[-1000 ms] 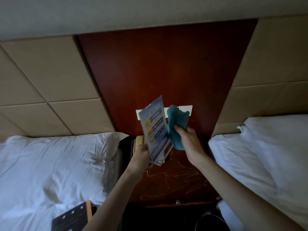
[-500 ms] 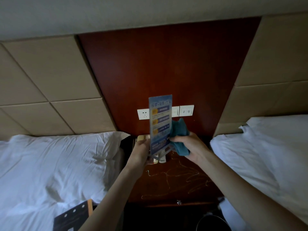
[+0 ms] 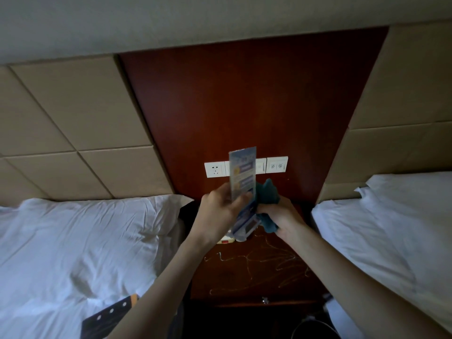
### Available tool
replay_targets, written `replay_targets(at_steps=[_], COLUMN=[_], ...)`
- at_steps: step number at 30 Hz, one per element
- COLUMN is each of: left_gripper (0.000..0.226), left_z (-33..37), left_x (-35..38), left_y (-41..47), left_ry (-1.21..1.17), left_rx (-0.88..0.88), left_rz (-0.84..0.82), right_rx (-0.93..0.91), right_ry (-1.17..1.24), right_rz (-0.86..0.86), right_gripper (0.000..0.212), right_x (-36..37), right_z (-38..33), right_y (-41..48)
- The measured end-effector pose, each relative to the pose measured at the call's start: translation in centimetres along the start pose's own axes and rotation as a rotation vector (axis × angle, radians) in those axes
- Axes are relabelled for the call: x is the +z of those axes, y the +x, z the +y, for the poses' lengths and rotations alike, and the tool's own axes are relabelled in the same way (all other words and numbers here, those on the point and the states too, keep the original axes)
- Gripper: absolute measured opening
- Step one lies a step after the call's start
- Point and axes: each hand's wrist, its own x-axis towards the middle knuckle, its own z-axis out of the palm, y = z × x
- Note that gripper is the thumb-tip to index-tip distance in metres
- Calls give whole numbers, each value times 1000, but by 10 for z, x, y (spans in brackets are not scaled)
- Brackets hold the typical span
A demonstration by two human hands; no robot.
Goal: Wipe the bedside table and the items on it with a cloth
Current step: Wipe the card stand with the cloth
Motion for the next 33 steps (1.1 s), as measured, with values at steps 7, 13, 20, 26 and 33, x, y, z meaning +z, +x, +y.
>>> replay_targets(at_steps=[7, 13, 20, 26, 33], left_gripper=[14, 12, 16, 9, 13], left_z=[-8, -16, -21, -31, -30], left_x=[5, 16, 17, 11, 16], left_y=[2, -1, 3, -2, -7], left_ry=[-269, -649, -964, -1054, -982], left_rx=[-11, -58, -113, -126, -120], left_rz=[269, 461, 551, 546, 483], right_rx=[27, 111, 210, 249, 112], right_ry=[227, 632, 426, 362, 519], right_rz=[84, -86, -122, -160, -64], right_gripper=[23, 22, 16, 19, 24], right_x=[1, 7, 23, 28, 27], right_z=[-6, -14, 7, -4, -32], right_y=[0, -13, -37, -36, -26])
